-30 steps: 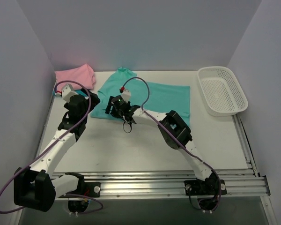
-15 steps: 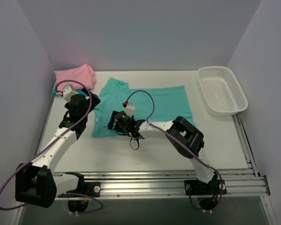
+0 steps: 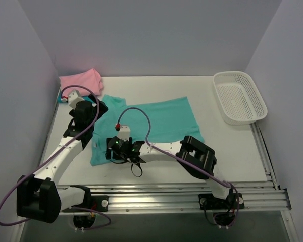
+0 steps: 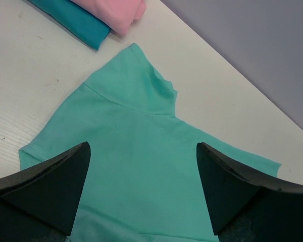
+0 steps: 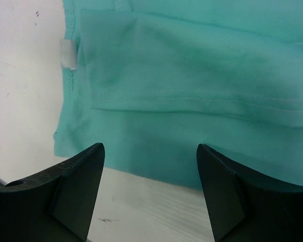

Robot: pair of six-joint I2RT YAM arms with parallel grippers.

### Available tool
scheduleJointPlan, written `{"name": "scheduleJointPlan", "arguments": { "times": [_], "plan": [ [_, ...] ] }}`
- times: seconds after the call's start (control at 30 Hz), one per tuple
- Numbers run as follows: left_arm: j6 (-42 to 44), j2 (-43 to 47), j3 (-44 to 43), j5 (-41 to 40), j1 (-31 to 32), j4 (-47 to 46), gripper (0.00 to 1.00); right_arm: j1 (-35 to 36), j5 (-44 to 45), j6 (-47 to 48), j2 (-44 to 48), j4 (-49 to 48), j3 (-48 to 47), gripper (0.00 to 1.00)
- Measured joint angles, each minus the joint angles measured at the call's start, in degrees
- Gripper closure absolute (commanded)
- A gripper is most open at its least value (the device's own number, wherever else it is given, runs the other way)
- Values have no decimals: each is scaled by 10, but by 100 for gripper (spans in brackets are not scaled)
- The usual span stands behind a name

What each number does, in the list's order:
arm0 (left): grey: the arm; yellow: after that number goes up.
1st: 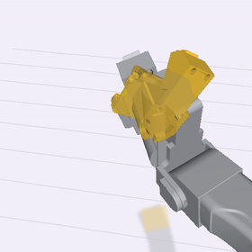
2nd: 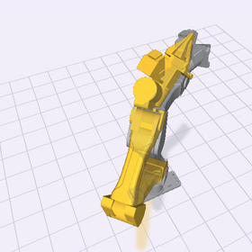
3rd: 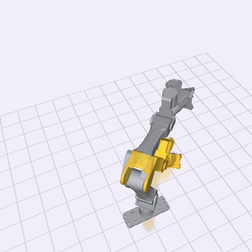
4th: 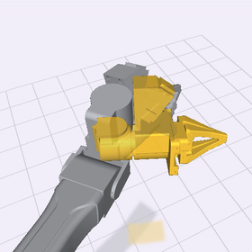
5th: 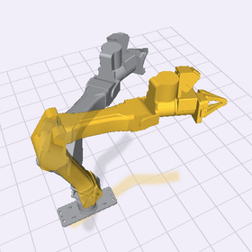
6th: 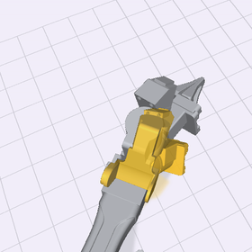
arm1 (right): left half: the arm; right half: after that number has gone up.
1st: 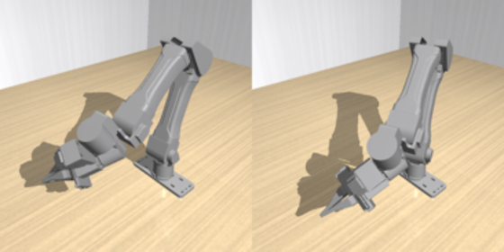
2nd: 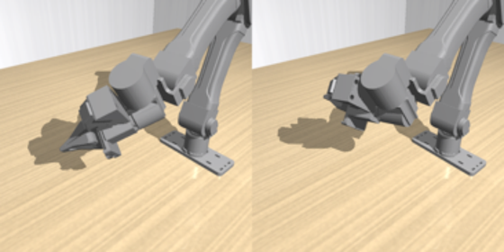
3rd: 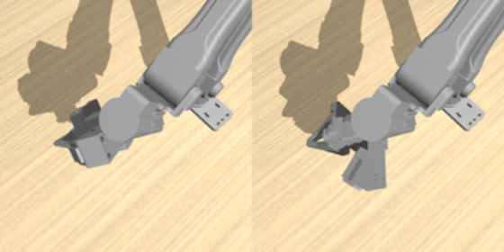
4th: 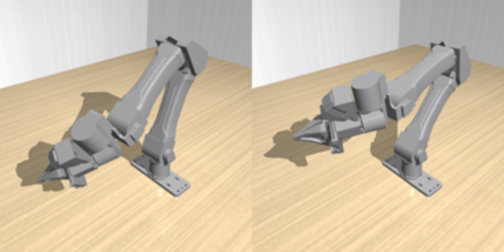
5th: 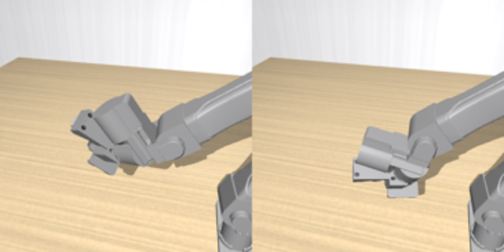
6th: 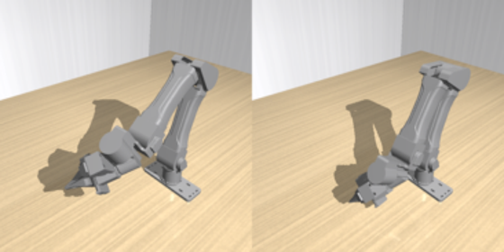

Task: Fold and stack the t-shirts
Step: Fold the tshirt

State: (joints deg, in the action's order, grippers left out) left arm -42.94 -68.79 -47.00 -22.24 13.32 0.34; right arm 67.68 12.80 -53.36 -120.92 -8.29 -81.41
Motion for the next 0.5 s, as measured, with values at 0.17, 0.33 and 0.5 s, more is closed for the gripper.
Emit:
{"name": "scheduleJointPlan", "arguments": {
  "times": [0.17, 0.33, 0.5],
  "plan": [
    [6, 17, -15, 5, 0, 26, 5, -12, 64, 24, 63, 56, 7, 27],
    [-2, 79, -14, 27, 1, 54, 4, -64, 128, 47, 266, 77, 101, 25],
    [-31, 128, 27, 37, 18, 67, 2, -202, 164, 82, 449, 91, 218, 62]
  ]
}}
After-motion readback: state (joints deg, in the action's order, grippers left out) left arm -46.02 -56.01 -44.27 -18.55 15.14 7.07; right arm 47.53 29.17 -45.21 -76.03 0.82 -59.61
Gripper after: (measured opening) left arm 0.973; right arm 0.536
